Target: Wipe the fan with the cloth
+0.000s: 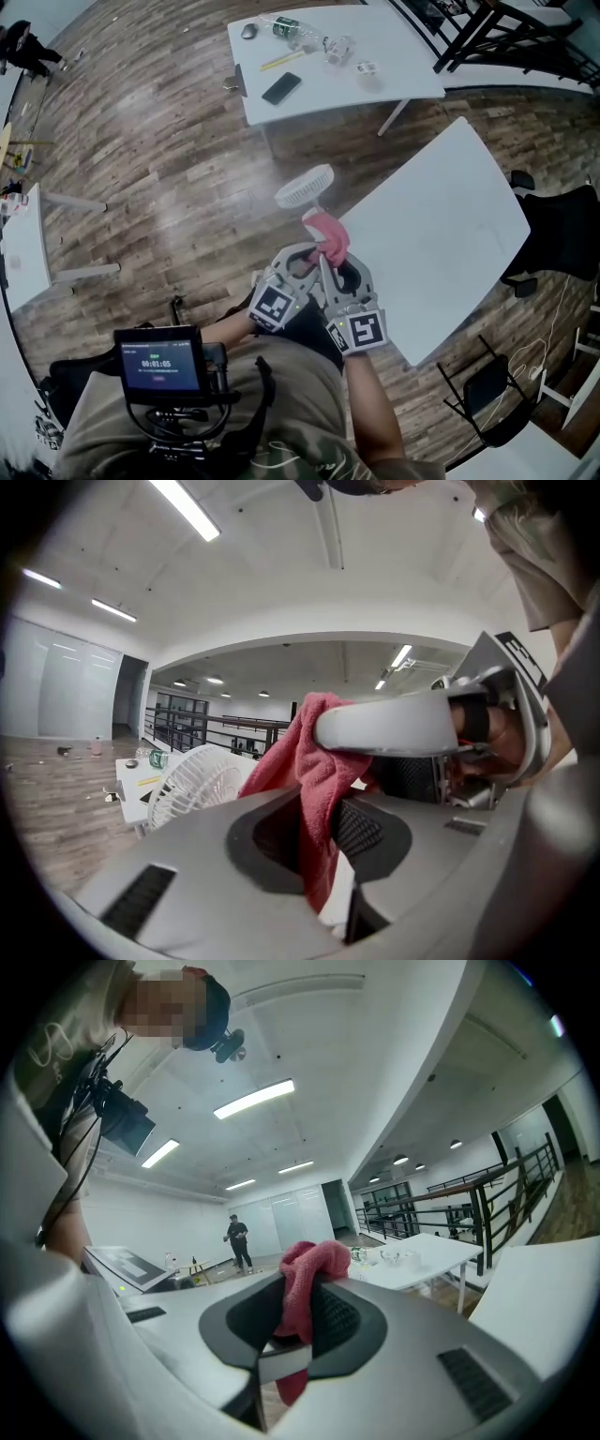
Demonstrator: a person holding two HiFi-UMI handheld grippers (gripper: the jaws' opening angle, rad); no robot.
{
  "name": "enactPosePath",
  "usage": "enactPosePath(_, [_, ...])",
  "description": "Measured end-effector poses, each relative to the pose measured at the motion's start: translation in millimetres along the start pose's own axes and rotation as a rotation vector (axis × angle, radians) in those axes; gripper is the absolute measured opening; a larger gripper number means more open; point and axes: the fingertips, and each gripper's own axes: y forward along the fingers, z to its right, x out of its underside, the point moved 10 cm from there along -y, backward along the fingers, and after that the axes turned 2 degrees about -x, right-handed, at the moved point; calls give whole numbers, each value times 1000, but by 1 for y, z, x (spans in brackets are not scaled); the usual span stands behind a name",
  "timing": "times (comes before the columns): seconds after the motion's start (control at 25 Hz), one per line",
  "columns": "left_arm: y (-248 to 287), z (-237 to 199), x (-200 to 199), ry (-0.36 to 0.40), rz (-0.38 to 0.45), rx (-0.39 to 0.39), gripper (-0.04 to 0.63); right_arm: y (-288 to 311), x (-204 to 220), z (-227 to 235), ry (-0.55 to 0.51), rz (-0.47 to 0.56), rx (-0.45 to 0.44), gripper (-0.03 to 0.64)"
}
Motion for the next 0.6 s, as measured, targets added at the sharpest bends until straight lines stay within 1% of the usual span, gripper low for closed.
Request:
enactPosePath(0.12, [4, 3, 4, -5, 1, -17, 74, -4, 3, 3, -5, 3, -10, 105])
enactPosePath(0.24, [1, -4, 14, -49, -5, -68, 72, -12, 5, 10, 9, 26, -21, 172])
enactPosePath(0.32, [-4, -14, 29, -57, -15, -105, 72, -20, 6, 15, 10, 55, -17, 192])
enactPosePath(0.4, [-11, -29, 41, -51, -29, -137, 72, -24, 6, 22, 4, 86, 4, 192])
enactPosePath(0.48, [-19, -43, 51, -34, -52, -147, 72, -25, 9, 24, -8, 94, 43, 192])
enactPosePath(0.52, [-23, -49, 58, -29, -64, -141, 72, -25, 10, 24, -17, 92, 64, 177])
enactPosePath(0.56, [-26, -53, 64, -27, -77, -130, 72, -25, 12, 24, -23, 89, 85, 137])
enactPosePath(0.6, [-27, -57, 70, -23, -90, -115, 72, -24, 13, 23, -25, 89, 107, 137])
